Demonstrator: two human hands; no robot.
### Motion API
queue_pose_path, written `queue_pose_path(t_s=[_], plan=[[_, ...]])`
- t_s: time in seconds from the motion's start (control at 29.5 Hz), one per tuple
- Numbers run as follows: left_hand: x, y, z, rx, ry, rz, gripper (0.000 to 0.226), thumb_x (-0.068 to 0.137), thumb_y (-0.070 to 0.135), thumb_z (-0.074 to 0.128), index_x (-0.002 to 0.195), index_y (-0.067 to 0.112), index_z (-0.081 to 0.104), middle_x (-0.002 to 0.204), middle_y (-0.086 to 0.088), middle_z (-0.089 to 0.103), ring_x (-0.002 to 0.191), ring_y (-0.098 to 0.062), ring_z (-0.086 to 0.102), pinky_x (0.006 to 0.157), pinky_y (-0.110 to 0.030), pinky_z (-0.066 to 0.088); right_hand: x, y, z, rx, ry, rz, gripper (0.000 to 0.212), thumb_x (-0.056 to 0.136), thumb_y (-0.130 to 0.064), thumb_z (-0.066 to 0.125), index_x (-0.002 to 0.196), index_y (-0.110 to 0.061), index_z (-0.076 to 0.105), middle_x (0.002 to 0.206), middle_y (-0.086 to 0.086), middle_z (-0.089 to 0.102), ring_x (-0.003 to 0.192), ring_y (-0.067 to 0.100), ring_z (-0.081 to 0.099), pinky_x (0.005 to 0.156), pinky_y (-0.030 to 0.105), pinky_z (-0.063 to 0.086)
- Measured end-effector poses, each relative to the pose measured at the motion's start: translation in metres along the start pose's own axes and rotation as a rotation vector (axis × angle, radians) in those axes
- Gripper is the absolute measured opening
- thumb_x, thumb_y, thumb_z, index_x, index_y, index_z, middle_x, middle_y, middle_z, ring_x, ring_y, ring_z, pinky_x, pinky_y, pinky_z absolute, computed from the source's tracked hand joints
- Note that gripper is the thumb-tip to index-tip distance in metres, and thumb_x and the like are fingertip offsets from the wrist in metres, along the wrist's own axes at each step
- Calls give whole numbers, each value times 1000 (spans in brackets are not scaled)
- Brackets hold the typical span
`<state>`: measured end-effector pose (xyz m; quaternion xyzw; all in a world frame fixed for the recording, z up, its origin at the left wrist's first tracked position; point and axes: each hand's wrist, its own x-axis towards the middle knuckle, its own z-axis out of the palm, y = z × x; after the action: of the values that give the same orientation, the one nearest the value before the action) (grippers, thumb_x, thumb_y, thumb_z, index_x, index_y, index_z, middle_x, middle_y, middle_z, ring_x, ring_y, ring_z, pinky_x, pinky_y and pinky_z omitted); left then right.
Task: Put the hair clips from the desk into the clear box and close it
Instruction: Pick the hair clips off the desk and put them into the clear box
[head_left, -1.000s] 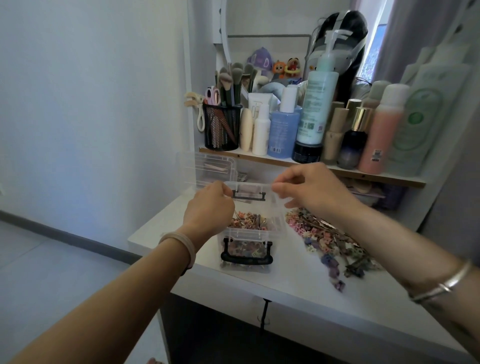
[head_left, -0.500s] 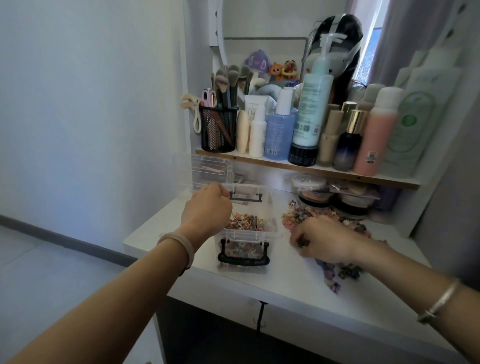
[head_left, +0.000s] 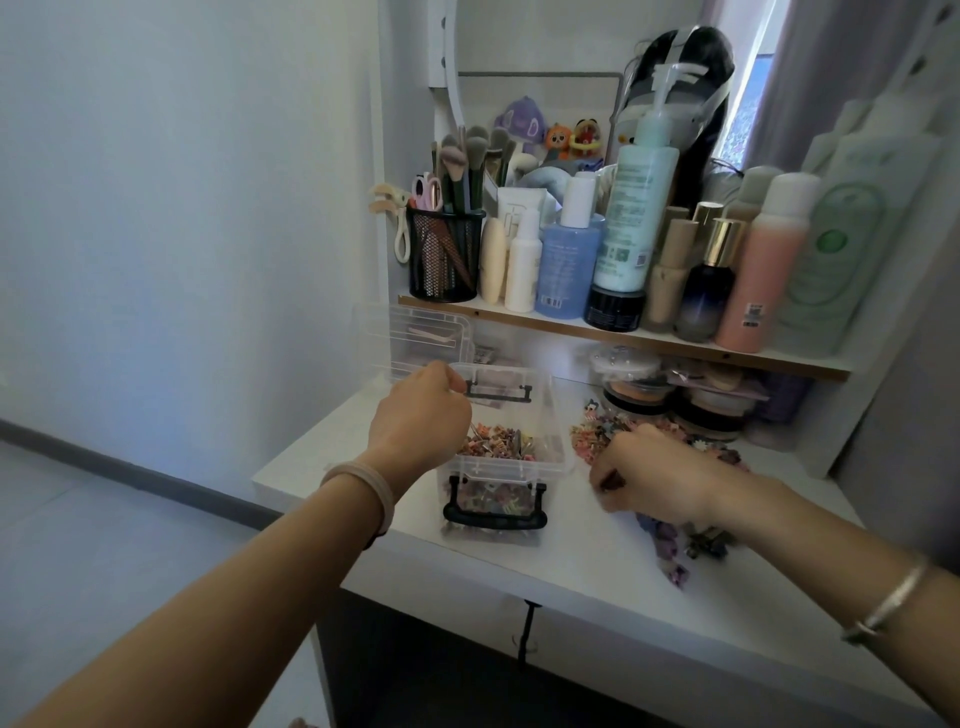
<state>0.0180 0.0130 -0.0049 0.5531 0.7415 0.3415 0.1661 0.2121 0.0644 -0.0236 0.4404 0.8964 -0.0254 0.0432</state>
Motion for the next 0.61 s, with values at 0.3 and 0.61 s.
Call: queue_pose_path(t_s=[0.3,0.61], plan=[[-1,1,0,3,-6,0,38,92,8,34,124,14,52,133,-8,51,114,-28,51,96,-38,41,-5,-9,3,-187,77,5,25,92,-25,47,93,-12,68,92,9,68,78,23,58,65,29,43],[-2,1,-1,-12,-9,-1,38,91,7,33,122,14,53,130,-7,52,111,-29,52,97,-41,44,3,-28,-45,549,501,-5,21,84,-32,62,100,-22,72,86,-20,63,72,-4,58,69,13,46]])
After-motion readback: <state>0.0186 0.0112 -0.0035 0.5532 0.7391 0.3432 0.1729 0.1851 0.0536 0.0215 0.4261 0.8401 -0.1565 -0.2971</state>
